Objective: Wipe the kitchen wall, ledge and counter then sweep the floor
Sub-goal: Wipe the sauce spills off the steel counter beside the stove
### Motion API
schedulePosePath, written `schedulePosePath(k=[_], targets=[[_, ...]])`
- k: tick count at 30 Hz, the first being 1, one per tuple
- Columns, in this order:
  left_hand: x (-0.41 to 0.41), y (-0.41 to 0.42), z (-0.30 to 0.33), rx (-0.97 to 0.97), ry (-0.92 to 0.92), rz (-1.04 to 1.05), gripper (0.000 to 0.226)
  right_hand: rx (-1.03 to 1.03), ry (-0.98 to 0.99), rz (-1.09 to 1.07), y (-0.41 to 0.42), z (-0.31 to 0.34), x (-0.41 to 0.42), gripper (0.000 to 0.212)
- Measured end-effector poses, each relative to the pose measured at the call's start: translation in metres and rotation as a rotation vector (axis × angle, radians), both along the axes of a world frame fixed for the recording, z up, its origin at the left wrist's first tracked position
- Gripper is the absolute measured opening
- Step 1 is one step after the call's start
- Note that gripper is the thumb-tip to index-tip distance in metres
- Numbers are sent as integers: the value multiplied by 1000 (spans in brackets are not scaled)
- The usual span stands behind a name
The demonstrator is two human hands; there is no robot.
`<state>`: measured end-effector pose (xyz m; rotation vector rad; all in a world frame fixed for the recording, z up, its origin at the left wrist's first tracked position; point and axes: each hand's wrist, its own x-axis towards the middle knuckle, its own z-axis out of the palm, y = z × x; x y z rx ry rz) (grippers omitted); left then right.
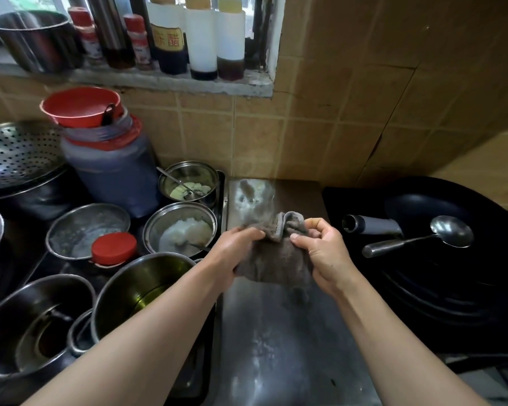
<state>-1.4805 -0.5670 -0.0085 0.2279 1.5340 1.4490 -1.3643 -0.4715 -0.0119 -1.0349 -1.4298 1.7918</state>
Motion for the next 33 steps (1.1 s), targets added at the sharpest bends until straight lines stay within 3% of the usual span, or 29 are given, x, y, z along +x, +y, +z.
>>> schedulePosePath(k=[9, 13, 15, 18, 22, 26, 33], targets=[[-26, -3, 12, 55, 27, 37, 29, -106, -166, 13, -14, -6, -9, 26], [-24, 4, 18, 66, -66, -4, 37, -299, -28, 40, -15, -1, 0, 17], [-23, 7, 19, 48, -111, -6, 36, -388, -65, 116, -15, 4, 4, 9], [-24, 13, 15, 71, -182, -43, 46, -542, -91, 205, -14, 5, 9, 33], [-23, 20, 10, 113, -224, -141, 44, -646, -16, 238, -5, 0, 8, 32], [-26, 34, 2, 69, -226, -44, 41, -726, 22, 235, 9, -17, -5, 47], [-38, 64, -13, -72, -49, 145, 27, -833, 122, 144, 52, -46, -11, 19]])
